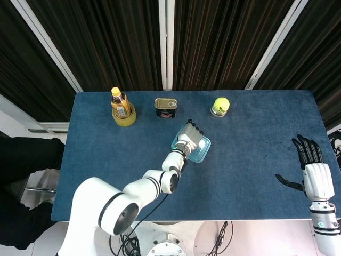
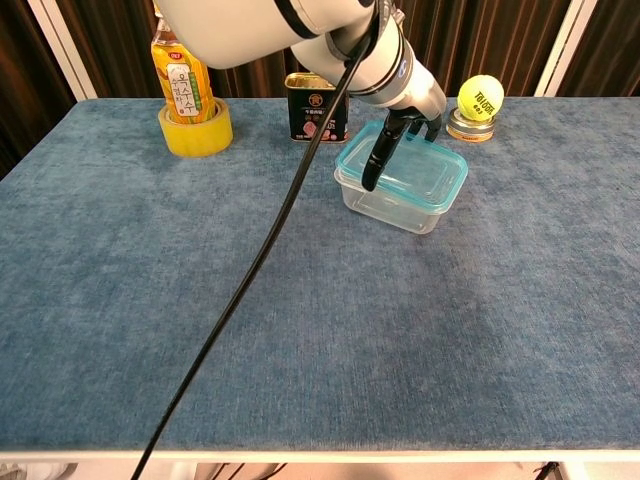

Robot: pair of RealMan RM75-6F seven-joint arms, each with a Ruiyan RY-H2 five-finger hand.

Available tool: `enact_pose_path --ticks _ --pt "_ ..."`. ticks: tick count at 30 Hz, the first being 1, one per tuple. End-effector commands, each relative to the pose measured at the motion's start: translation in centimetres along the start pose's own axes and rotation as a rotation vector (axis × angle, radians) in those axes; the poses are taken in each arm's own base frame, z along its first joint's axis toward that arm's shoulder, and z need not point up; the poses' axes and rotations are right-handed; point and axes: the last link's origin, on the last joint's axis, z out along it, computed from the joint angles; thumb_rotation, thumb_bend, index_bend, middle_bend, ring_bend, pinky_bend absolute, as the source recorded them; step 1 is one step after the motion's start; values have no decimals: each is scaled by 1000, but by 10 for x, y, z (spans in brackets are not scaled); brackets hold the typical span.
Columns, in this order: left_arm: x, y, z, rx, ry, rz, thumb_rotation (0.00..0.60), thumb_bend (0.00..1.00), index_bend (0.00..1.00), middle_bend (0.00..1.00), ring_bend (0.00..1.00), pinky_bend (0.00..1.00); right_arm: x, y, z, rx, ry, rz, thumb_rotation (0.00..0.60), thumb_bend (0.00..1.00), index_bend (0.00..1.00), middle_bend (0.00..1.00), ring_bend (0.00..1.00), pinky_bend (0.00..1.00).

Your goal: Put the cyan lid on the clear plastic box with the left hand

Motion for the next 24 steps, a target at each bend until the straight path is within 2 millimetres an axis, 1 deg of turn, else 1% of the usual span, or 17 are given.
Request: enact_pose_path --ticks 1,3,5,8,11,15,19,24 --pt "-1 0 1 2 -2 -2 600 243 295 192 80 70 0 0 0 0 -1 2 600 1 0 0 0 0" --pt "-1 1 1 1 -6 -4 600 241 268 185 80 70 -1 0 0 1 -1 3 600 1 0 0 0 0" --pt "-2 1 1 0 -10 -9 600 238 204 163 79 70 -1 0 0 1 -1 3 600 1 0 0 0 0" --pt "-2 2 0 0 -12 -6 600 228 91 96 49 70 0 -1 0 1 2 4 600 1 0 0 0 0" --pt "-2 3 0 4 -13 -6 600 206 20 40 13 69 0 -1 0 0 2 5 600 3 0 0 0 0" --pt "-2 2 -1 12 -11 -15 600 153 0 4 0 64 0 -1 -2 0 5 11 600 10 0 0 0 0" --pt "-4 1 -1 17 -13 -25 600 90 0 0 0 50 1 0 -3 0 8 13 600 22 0 0 0 0" --pt "-2 -10 -9 -1 -1 -100 600 65 0 0 0 36 2 0 -3 2 9 13 600 22 0 0 0 0"
